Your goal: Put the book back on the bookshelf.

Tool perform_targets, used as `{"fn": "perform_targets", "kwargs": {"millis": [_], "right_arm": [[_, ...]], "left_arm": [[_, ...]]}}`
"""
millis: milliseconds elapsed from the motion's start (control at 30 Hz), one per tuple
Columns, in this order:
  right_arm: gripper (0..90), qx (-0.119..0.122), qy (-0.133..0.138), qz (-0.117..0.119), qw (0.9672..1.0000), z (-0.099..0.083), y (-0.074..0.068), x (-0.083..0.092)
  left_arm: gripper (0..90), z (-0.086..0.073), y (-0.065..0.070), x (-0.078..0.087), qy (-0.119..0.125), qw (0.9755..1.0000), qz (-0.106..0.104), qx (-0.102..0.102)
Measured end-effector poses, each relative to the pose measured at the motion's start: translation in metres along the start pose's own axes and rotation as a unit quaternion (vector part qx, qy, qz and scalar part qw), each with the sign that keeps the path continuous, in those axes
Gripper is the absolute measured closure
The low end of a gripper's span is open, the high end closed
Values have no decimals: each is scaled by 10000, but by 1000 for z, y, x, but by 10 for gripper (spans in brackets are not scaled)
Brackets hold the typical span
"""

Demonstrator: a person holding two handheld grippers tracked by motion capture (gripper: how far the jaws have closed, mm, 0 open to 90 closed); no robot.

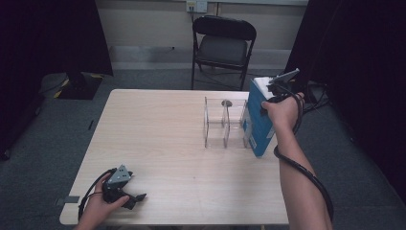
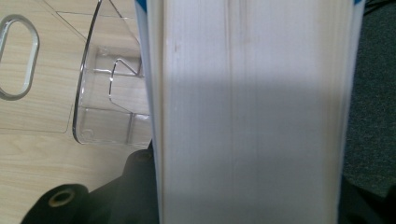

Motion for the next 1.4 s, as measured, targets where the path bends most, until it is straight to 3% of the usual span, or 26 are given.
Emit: {"fn": "perform_targets", "kwargs": {"millis": [300, 600, 733, 933, 1400], "right_arm": [[450, -36, -158, 182, 9997, -4, 1, 5], [323, -52, -179, 69, 9998, -10, 9, 11], [296, 32, -211, 57, 9998, -11, 8, 14], [281, -92, -188, 100, 9997, -13, 11, 16], [246, 0, -137, 179, 9997, -16, 11, 21]], "left_arm": [[0, 0, 1, 0, 2, 10000, -15, 37], [0, -1, 1, 1, -41, 10000, 16, -4], [0, -1, 1, 1, -40, 10000, 16, 1], [0, -1, 1, 1, -42, 10000, 14, -6], [0, -1, 1, 1, -41, 10000, 16, -3]]}}
Point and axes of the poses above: each handheld gripper's, and its own axes: x roughly backward along the jaws, z roughly out of its top, y roughly to its right, the point moved 7 cm from there along -x, roughly forward along the jaws, and after that the axes turned 2 degrees about y, right-handed, at the moved point
